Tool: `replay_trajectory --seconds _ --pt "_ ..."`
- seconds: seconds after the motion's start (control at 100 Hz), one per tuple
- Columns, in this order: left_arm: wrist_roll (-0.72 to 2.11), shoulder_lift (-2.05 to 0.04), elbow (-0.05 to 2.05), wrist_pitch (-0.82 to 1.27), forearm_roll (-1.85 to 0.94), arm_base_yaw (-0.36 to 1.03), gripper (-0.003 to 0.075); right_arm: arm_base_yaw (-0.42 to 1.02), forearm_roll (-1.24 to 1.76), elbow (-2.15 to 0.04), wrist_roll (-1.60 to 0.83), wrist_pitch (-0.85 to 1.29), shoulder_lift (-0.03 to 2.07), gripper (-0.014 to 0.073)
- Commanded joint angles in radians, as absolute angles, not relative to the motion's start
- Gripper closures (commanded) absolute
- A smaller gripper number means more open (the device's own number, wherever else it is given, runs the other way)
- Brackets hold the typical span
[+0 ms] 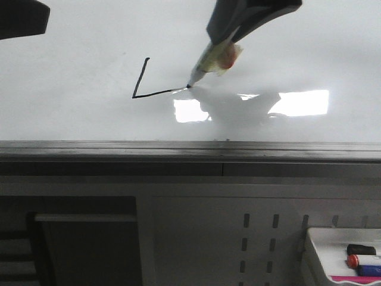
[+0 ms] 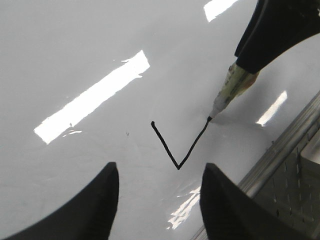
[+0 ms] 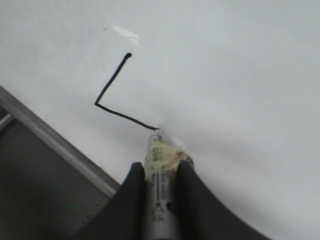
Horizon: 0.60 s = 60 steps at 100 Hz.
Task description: Write number 4 on whiteboard
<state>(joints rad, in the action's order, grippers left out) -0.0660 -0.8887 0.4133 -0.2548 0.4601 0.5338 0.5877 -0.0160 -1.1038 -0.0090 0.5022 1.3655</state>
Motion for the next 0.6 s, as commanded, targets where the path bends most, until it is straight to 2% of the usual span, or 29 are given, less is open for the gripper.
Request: replay_trajectory --seconds 0.0,0.14,0.31,0.49,0.59 --pt "-0.077 -0.879 0.441 -0.320 0.437 0.534 0.0374 0.592 -0.028 -1.146 -0.011 0.451 1.318 0.0658" --pt "-0.077 -0.879 0.441 -0.320 0.437 0.534 0.0374 0.646 -0.028 -1.218 -0.011 0.421 1.326 0.0658" --pt "-0.077 -0.879 0.441 -0.320 0.437 0.534 0.0374 0.632 -0.030 -1.275 -0.011 0.401 1.402 0.0658" --pt "-0.077 -0.879 0.441 -0.320 0.437 0.534 0.0374 0.624 0.026 -1.249 -0.011 0.539 1.453 0.0658" --pt "-0.077 -0.881 0.441 -0.320 0.445 0.534 0.0374 0.663 0.041 -1.169 -0.011 0.533 1.435 0.0658"
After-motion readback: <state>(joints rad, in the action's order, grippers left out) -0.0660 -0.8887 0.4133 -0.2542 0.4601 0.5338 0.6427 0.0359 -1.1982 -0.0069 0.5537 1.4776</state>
